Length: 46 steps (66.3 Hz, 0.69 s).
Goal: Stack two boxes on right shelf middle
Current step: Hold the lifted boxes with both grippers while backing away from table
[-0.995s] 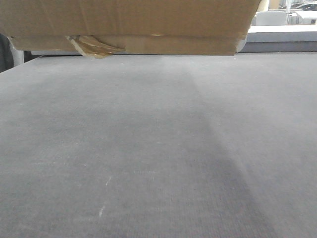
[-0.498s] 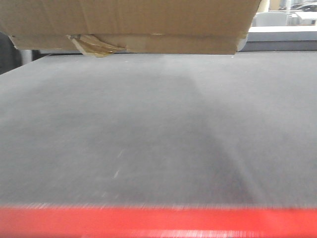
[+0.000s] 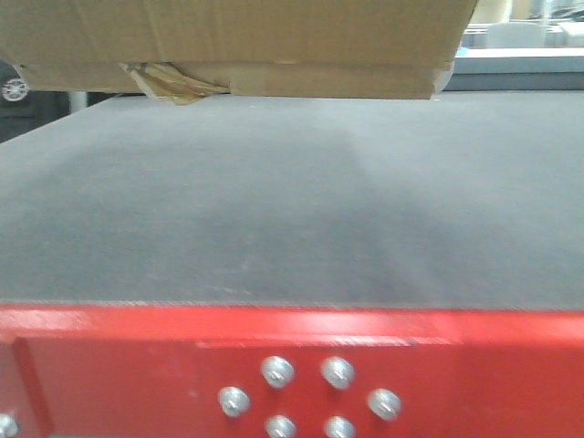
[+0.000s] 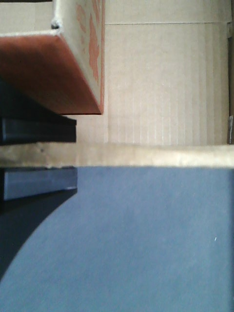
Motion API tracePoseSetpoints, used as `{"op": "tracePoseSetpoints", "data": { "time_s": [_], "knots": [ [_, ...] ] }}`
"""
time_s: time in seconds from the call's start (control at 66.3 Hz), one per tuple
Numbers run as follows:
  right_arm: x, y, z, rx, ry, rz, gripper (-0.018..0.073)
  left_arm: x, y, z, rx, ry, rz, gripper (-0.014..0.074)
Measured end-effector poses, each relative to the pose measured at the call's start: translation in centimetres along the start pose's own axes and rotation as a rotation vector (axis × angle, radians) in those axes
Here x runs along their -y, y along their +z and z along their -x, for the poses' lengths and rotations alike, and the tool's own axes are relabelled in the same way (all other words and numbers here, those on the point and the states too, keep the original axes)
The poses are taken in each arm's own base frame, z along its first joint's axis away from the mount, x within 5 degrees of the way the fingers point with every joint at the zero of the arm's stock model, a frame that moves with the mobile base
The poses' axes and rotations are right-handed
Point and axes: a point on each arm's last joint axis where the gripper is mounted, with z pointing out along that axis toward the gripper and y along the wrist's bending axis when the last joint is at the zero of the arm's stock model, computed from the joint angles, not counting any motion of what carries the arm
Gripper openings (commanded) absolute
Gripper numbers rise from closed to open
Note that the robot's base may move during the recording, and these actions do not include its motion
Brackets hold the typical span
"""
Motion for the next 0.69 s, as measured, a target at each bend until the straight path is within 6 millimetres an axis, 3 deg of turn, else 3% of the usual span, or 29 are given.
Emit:
{"op": "tracePoseSetpoints", "data": {
  "time_s": [0.694],
  "knots": [
    [-0.01,0.0,0.01,0.001,0.0,0.001,-0.0152,0.0,0.0,0.0,0.0,0.0,0.0,-0.0111]
  ]
}}
